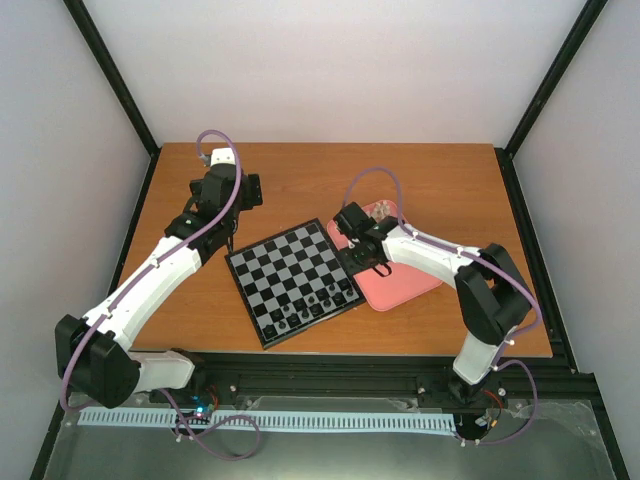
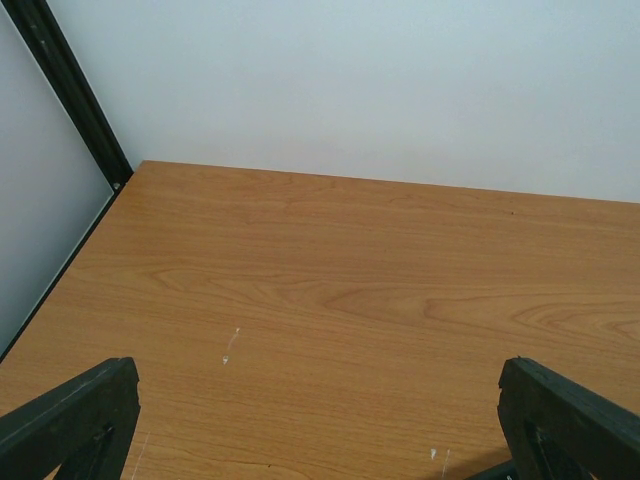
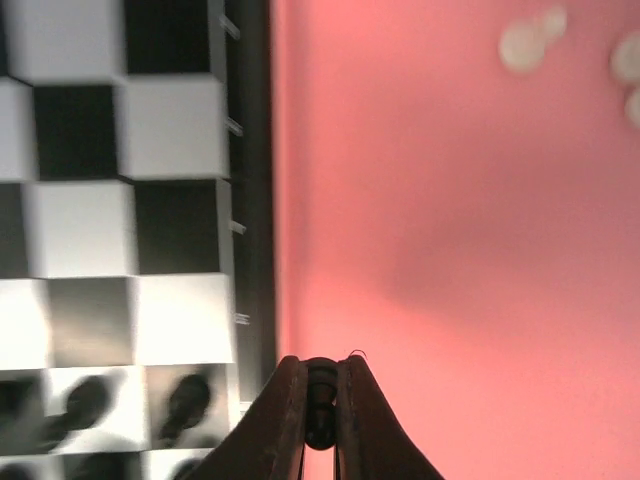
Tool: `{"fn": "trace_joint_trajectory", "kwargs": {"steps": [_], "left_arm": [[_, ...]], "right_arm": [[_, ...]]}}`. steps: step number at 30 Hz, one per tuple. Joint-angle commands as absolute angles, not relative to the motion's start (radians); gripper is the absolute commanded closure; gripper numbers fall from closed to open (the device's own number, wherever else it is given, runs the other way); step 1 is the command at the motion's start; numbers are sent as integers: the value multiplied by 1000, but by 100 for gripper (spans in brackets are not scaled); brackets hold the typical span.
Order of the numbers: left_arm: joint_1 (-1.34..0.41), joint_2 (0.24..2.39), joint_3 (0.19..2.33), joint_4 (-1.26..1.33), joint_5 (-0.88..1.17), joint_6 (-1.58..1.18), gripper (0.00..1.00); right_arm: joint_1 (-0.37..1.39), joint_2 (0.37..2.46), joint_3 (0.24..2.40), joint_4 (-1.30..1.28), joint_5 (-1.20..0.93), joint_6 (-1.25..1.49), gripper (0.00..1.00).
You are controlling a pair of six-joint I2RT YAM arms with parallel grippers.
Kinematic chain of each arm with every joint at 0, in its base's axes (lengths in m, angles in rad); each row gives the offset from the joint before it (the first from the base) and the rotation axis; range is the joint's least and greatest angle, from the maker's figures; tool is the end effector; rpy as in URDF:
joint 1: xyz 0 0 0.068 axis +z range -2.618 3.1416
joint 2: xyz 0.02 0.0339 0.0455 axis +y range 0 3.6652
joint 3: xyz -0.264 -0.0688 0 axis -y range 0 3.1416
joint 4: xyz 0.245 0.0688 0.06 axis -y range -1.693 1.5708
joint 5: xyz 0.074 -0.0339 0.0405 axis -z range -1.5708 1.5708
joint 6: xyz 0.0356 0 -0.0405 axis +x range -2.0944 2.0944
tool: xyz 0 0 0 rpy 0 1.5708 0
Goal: Set up the chess pieces on the board
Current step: Pick up the chess piece from the storage box, then place the chess piece on the chessboard.
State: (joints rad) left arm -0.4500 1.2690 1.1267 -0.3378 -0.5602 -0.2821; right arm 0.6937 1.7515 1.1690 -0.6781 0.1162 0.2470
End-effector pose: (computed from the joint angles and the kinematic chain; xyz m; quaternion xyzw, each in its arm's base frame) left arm 0.2648 -0.1069 0.3421 -0.0740 0.8308 0.0423 0.5501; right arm 0.2629 0.2132 0.1844 -0.2097 0.9638 0.0187 0.1635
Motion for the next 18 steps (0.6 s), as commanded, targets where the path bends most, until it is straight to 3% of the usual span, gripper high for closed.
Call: {"fn": "trace_joint_trajectory", "kwargs": {"steps": [1, 8, 18], "left_arm": [[-459, 1254, 1170, -334, -564, -278, 0], [-459, 1235, 1173, -345, -563, -280, 0], [-459, 1200, 1162, -351, -555, -284, 0]], "right_arm": [[767, 1673, 1266, -722, 109, 234, 97], [962, 1718, 1410, -717, 32, 228, 97], [1137, 1944, 1568, -678, -81, 209, 97]]}}
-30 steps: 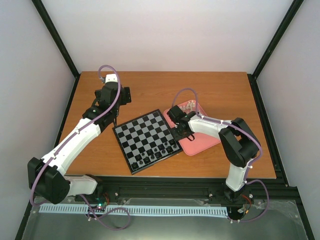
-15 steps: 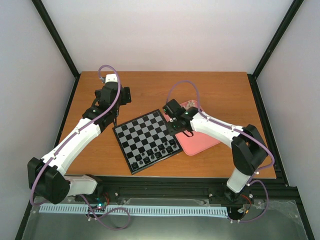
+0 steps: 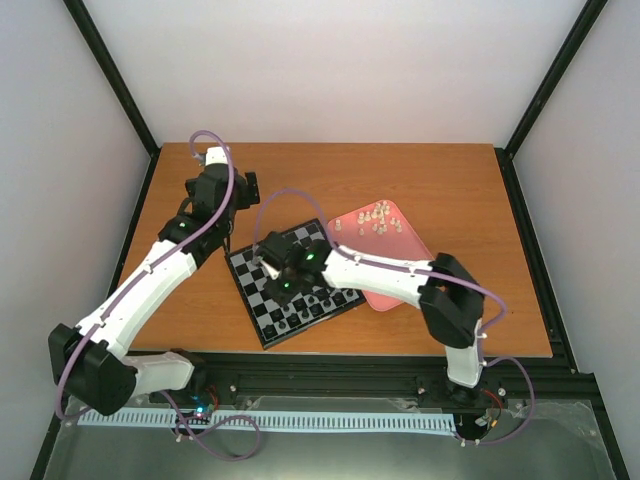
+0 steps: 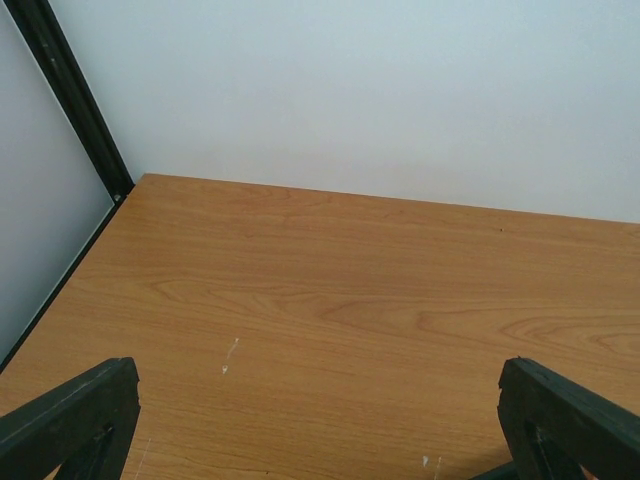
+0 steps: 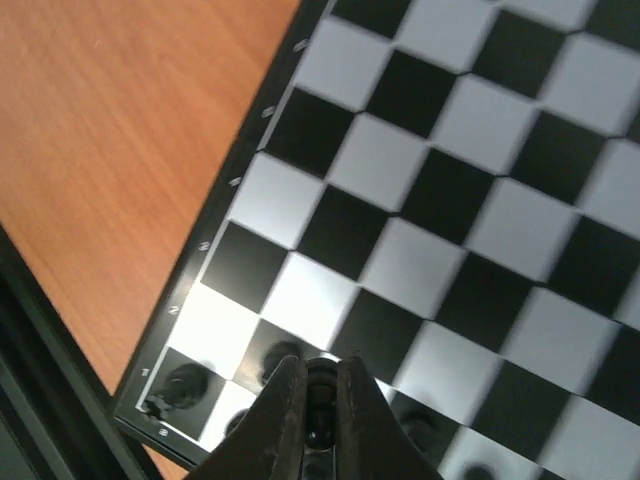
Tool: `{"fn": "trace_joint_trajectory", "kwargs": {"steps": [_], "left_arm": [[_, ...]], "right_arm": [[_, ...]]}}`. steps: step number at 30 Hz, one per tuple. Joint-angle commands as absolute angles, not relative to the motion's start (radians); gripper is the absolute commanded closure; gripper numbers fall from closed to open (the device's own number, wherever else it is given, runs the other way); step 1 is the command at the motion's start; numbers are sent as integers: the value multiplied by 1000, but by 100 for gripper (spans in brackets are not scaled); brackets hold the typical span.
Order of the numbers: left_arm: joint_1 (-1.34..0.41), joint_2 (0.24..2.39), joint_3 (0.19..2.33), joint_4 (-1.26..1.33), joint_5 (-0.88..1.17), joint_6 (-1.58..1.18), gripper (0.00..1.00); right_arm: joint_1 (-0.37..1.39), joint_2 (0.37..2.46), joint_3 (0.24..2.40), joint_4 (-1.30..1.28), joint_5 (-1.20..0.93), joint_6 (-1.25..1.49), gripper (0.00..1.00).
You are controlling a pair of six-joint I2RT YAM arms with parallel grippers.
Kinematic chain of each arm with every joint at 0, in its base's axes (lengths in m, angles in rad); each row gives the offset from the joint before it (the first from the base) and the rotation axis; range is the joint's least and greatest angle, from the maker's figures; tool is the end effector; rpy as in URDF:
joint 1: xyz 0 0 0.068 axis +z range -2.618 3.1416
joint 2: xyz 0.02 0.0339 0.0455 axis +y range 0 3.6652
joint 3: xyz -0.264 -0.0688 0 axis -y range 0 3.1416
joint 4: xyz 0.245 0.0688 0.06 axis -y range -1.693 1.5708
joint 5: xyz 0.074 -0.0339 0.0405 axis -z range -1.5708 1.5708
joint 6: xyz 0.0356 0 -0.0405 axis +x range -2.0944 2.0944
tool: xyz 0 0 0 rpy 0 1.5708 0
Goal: Set up the chess pieces on the board
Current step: Place the chess piece on the chessboard.
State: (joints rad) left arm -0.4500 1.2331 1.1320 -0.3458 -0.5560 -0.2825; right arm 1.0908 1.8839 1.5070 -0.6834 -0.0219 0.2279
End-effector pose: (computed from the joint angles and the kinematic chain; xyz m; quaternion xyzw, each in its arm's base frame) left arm 0.2570 -0.1033 0.3525 -0.0776 0.8231 0.0333 0.5616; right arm 0.1862 0.3594 0.2347 -0.4071 0.8777 0.1630 0.1931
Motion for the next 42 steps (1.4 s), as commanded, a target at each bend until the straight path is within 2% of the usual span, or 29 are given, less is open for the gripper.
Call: {"fn": "trace_joint_trajectory", "kwargs": {"steps": [1, 18, 42], "left_arm": [[-459, 1195, 1161, -350, -556, -284, 0], [-459, 1177, 1144, -345, -551, -280, 0], [-459, 1187, 1138, -335, -557, -279, 0]], "right_arm": [[1147, 1957, 1581, -681, -85, 206, 97], [1218, 2108, 1671, -710, -137, 201, 97], [1203, 2152, 1666, -706, -84, 201, 96]]}}
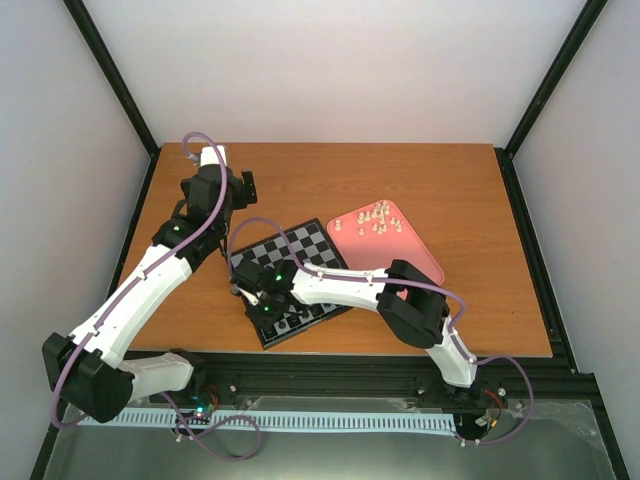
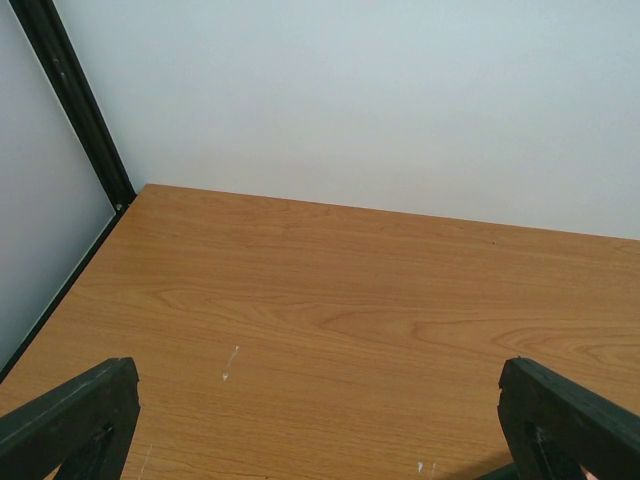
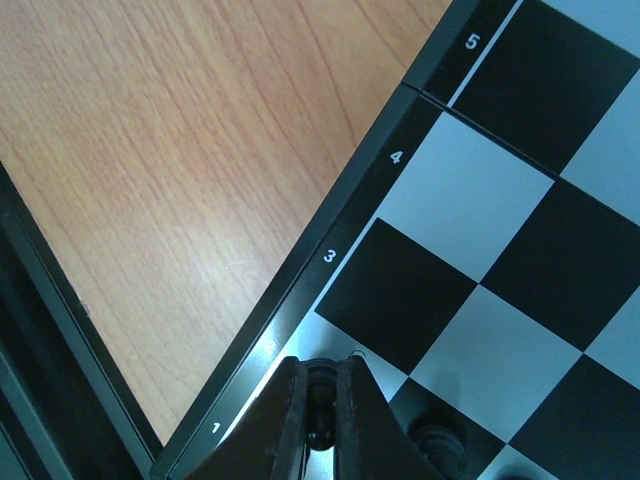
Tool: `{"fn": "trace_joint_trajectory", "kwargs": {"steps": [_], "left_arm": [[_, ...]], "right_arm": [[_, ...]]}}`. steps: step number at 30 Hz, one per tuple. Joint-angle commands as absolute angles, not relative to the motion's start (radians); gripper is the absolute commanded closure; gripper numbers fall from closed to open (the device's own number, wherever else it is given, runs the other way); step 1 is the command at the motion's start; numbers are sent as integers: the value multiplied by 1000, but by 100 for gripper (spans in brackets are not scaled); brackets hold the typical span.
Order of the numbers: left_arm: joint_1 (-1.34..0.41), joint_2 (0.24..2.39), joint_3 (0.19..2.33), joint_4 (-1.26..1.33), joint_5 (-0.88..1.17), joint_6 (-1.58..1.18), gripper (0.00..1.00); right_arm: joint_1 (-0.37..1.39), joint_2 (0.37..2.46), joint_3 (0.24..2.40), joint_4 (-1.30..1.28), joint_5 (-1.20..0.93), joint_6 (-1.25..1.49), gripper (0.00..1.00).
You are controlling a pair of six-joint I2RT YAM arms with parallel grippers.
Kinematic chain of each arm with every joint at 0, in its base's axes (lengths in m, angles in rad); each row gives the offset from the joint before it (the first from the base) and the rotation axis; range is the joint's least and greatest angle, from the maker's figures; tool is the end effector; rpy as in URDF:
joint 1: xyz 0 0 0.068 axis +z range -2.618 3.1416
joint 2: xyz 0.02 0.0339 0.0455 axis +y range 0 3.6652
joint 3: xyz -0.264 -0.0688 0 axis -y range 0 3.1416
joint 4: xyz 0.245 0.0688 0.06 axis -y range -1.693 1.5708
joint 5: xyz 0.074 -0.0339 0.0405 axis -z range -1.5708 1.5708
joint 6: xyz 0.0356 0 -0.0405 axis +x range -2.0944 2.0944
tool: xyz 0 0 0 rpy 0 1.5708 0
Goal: Set up the chess pieces on the board
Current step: Place the chess piece on the chessboard.
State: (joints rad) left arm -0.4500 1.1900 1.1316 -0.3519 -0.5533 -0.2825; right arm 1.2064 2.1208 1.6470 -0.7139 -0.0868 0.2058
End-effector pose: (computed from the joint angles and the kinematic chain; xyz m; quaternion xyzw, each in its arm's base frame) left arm 0.2473 -0.0987 0.3626 -0.0819 0.8142 0.0244 0.5742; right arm 0.1555 0.4162 0.1786 -0.4777 0.8566 0.1558 0.1171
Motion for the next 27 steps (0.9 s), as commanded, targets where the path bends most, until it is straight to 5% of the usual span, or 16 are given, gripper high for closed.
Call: {"fn": "trace_joint_trajectory", "kwargs": {"steps": [1, 27], "left_arm": [[-459, 1187, 1138, -336, -556, -279, 0], [-459, 1193, 1143, -334, -551, -281, 0]], "right_arm": [[1203, 2155, 1666, -706, -86, 201, 96], [1206, 2105, 1635, -706, -98, 192, 82]]}}
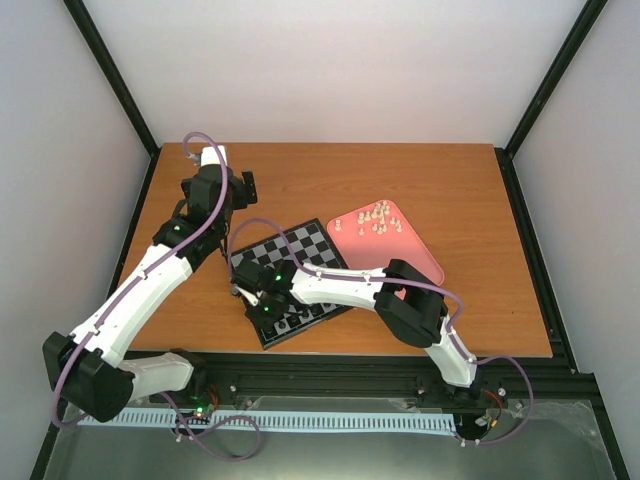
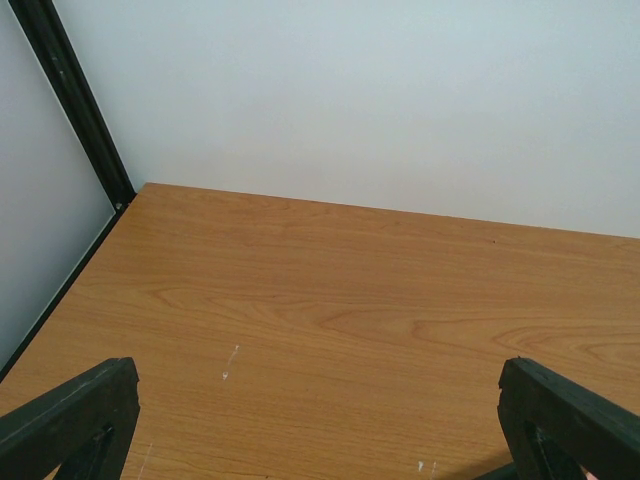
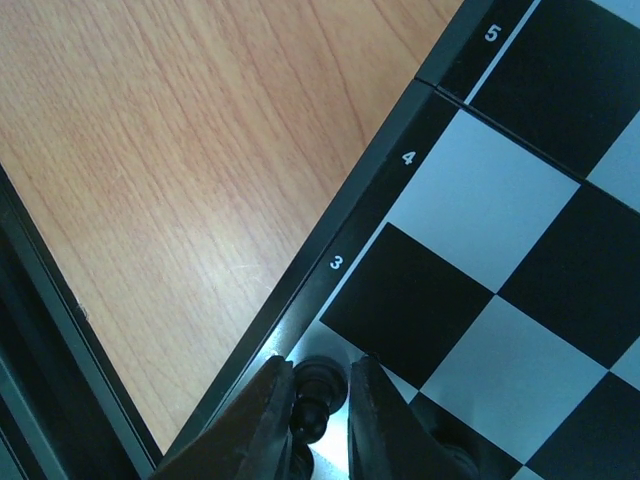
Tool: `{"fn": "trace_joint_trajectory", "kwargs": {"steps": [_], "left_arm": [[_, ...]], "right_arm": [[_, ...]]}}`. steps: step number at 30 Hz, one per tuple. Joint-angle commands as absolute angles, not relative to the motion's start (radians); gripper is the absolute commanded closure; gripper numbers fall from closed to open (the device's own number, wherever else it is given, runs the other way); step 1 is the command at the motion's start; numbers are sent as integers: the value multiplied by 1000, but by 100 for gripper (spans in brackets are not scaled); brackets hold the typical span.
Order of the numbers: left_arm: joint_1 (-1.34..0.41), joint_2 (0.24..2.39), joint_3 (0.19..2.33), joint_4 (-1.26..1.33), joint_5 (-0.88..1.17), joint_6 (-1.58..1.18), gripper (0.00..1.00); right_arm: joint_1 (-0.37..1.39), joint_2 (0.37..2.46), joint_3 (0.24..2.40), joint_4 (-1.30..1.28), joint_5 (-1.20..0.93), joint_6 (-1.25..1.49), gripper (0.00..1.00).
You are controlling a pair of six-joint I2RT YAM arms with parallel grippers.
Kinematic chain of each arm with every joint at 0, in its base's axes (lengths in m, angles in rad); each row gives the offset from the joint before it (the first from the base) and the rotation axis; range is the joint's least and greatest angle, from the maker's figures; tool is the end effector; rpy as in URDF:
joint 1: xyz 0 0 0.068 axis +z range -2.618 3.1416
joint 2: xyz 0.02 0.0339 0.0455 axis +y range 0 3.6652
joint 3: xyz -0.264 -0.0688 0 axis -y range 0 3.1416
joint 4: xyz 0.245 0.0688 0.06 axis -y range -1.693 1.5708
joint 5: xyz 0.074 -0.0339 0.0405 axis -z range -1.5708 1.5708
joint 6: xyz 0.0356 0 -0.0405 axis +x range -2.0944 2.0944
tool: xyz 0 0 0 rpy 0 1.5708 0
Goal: Set up the chess pieces on the board
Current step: Place the chess piece on the chessboard.
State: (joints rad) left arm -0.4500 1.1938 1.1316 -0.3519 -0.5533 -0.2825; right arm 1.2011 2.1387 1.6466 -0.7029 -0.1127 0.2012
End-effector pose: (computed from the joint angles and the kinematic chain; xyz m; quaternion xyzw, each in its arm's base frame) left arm 0.2481 -0.0991 0.3617 -0.0814 0.8152 0.0252 0.5729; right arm 0.1576 0.4177 0.1714 -0.4794 0.8557 0.1626 0.1068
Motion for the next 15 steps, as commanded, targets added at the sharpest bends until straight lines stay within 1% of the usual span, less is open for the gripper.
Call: {"fn": "trace_joint_trajectory", "kwargs": {"steps": [1, 6, 7, 11, 12, 13, 15], "left_arm": [[-459, 1195, 1143, -334, -551, -280, 0], [-459, 1197, 1144, -336, -554, -279, 0], [-459, 1196, 1144, -335, -553, -279, 0], [-459, 1193, 1144, -334, -554, -279, 0], [-459, 1193, 1144, -336, -555, -279, 0], [-459, 1193, 1144, -336, -555, -279, 0], [-459, 1192, 1143, -335, -555, -280, 0]], "right_arm": [[1206, 2102, 1634, -704, -97, 191, 81], [1206, 2062, 1630, -697, -77, 183, 80], [1205, 2050, 1628, -695, -70, 181, 77], [1205, 2010, 1626, -689, -51, 170, 75], [1205, 1999, 1628, -691, -43, 168, 74], [1205, 1987, 1629, -693, -35, 167, 70], [1206, 1962, 1625, -693, -20, 165, 68]]}}
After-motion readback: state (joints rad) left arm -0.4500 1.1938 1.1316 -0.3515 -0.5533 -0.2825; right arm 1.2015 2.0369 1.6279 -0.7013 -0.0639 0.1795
